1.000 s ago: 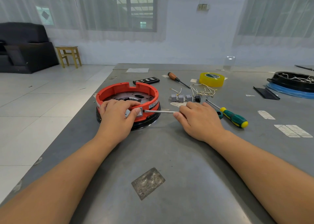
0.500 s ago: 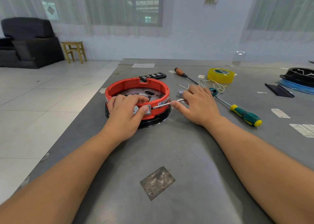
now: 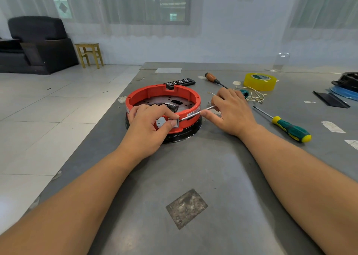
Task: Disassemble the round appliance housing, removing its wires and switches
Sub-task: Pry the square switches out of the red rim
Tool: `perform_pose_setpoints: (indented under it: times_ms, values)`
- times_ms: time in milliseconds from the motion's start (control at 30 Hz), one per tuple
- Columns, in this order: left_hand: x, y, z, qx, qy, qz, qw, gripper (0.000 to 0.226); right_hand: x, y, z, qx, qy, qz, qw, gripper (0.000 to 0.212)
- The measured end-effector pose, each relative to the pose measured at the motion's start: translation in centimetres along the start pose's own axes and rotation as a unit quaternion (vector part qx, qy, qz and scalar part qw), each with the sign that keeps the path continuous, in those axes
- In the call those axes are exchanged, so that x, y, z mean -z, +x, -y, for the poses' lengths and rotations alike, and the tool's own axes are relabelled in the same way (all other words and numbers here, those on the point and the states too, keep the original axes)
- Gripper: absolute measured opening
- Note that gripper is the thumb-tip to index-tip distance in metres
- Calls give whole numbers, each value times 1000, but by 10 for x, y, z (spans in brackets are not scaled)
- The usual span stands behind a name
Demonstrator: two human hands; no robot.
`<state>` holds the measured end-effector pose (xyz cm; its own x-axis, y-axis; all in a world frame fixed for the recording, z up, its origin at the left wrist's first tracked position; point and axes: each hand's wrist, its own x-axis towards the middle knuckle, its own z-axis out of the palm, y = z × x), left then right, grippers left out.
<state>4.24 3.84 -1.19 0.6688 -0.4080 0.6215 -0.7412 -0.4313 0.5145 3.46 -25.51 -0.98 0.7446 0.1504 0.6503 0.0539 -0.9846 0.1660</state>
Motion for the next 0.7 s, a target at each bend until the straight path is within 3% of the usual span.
perform_pose_setpoints:
  times_ms: [467,700]
  values:
    - [1,-1,0,8,-1,-5,1000,19,35,-44,27,-131,-38,59,989,78]
    - [2,-1,1,-10,7,-8,1000,13,44,-59,35,-157,-59,91,982,77]
